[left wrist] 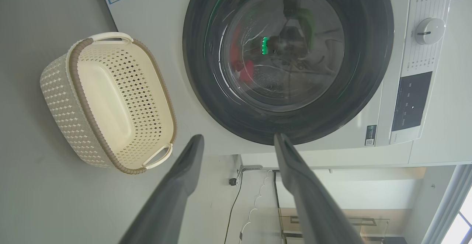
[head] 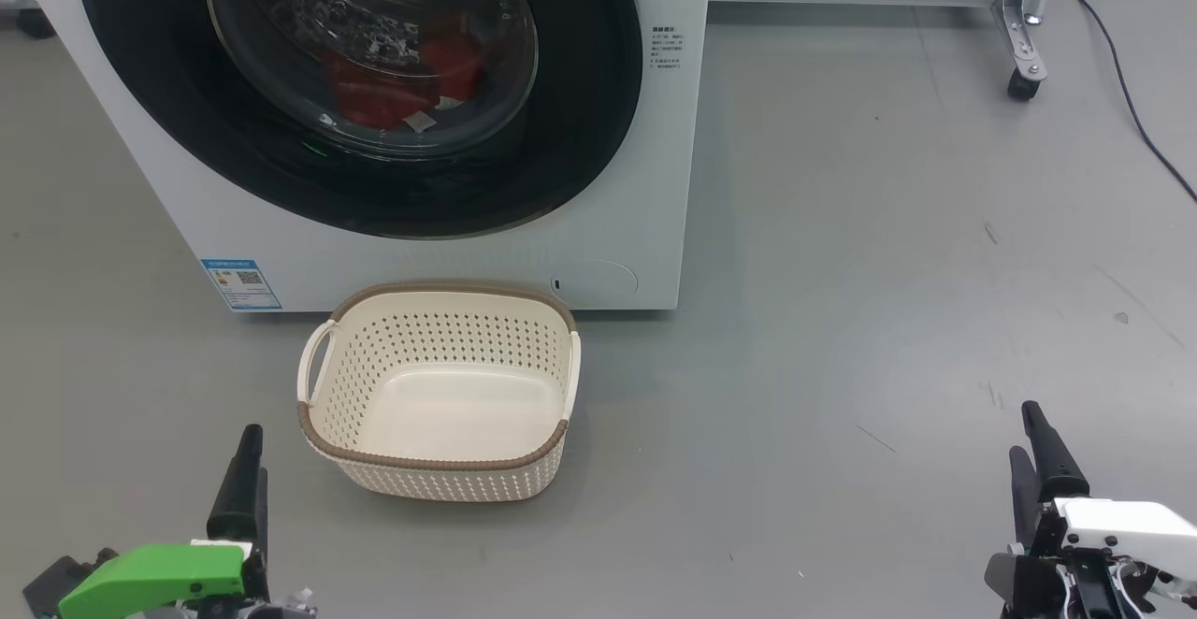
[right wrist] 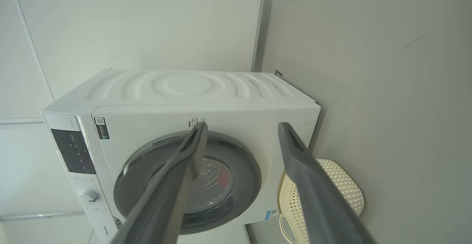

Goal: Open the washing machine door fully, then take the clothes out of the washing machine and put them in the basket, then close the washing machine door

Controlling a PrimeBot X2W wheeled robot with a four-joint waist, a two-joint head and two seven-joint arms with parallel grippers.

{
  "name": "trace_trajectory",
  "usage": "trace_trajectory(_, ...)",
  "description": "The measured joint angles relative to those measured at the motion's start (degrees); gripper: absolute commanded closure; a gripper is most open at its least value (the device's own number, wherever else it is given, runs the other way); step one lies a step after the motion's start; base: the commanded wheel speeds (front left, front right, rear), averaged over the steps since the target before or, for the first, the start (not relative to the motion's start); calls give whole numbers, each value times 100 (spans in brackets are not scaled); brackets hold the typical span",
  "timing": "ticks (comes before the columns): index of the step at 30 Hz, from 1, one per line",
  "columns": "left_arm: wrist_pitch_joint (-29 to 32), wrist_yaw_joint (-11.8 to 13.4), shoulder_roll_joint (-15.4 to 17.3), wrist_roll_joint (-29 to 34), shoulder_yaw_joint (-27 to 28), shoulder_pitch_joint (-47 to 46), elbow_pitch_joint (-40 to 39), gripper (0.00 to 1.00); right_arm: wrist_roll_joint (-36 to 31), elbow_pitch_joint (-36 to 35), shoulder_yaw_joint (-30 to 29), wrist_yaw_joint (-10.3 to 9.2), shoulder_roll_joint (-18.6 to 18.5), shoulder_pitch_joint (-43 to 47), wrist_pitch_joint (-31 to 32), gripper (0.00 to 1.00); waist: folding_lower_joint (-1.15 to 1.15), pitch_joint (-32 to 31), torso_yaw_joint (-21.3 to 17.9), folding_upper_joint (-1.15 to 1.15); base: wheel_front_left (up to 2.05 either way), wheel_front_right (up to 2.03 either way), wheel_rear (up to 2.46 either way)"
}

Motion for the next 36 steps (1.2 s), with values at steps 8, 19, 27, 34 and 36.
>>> trace_trajectory(8, -155, 0, 2, 56, 24, 0, -157, 0, -157, -203, 19, 0, -7, 8, -153, 0, 0, 10, 8, 0, 0, 0, 0)
trace_trajectory(19, -368, -1, 4, 377, 37, -1, -425, 0, -356, -527, 46, 0, -29, 8, -359, 0, 0, 14, 15, 0, 0, 0, 0)
trace_trajectory(27, -516, -1, 9, 762, 30, -7, -669, 0, -672, -877, 11, 1, -36, 2, -544, 0, 0, 7, 20, 0, 0, 0, 0)
trace_trajectory(34, -666, -1, 14, 1185, -73, -14, -923, 0, -1127, -1140, 40, 1, -63, -12, -671, 0, 0, -1, 32, 0, 0, 0, 0)
trace_trajectory(36, -704, -1, 14, 1316, -116, -14, -1000, 0, -1282, -1206, 76, 1, -104, -14, -709, 0, 0, -2, 37, 0, 0, 0, 0)
